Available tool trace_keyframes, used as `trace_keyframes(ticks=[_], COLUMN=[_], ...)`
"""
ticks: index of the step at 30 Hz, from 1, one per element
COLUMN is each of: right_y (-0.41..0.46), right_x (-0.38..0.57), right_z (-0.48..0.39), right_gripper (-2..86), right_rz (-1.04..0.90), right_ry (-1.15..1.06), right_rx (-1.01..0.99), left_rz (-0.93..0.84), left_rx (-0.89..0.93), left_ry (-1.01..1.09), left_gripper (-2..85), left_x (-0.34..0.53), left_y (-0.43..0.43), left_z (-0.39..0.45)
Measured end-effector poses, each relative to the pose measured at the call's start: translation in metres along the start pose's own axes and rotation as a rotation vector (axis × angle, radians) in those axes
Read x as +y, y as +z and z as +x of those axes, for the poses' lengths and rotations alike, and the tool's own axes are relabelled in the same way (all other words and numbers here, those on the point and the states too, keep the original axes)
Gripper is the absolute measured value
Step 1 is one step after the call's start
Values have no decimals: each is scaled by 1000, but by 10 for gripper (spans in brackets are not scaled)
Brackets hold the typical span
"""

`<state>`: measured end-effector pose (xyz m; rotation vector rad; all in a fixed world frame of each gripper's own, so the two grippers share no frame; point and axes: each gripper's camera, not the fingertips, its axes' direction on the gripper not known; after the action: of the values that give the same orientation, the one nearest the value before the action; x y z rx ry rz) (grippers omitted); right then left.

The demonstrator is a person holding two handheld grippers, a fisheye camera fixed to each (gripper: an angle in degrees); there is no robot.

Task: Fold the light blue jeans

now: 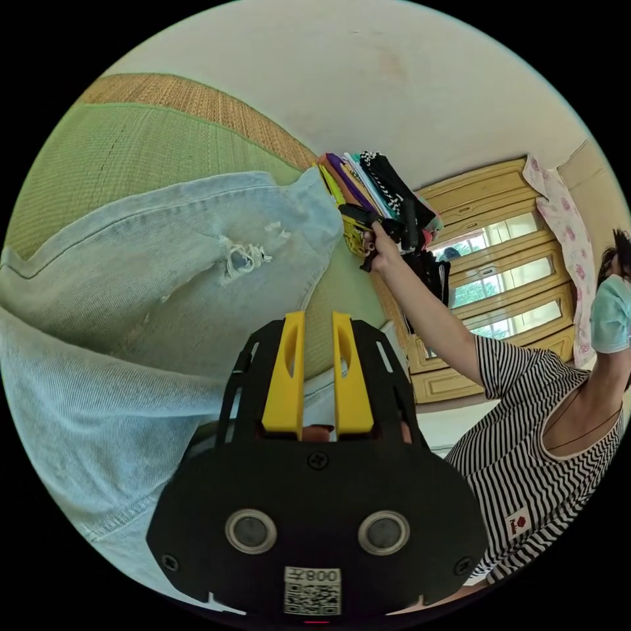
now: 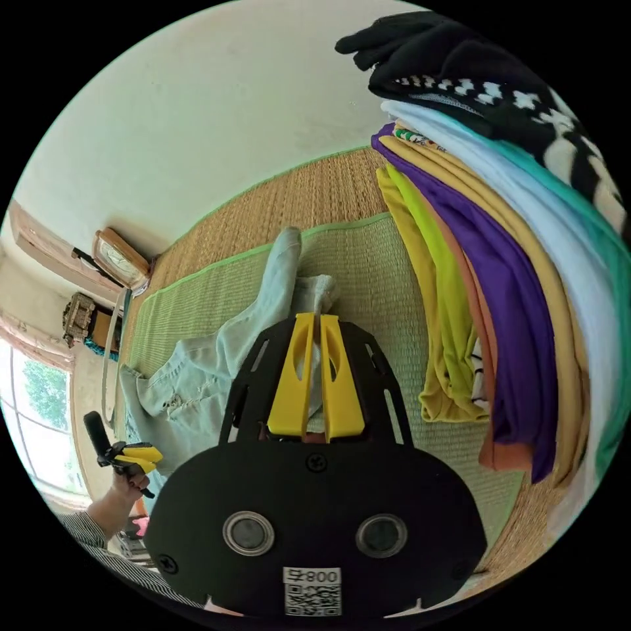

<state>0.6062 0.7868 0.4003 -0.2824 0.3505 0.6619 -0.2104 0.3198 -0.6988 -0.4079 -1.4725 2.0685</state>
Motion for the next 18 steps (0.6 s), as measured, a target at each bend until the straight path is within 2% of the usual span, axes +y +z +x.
trace_keyframes(ticks=[7,10,12,16,18], right_y=[-122,-149,-154,-140,-133], right_x=[137,188,211,248,261], right_z=[-40,-44,-36,14,22], right_gripper=[8,9,9,9,9], right_rz=[276,313,317,269,247], right_ry=[-148,-142,-92,79,109], right_rx=[-179,-181,-112,-221,-212], left_rz=[36,6,-28,-179,-252], left_rx=[6,-2,-17,-78,-135], left_ry=[226,327,369,408,430], left_gripper=[93,105,108,112,113], left_x=[-73,-110,-129,-161,-170], left_y=[75,117,149,236,275], left_z=[56,89,104,124,130])
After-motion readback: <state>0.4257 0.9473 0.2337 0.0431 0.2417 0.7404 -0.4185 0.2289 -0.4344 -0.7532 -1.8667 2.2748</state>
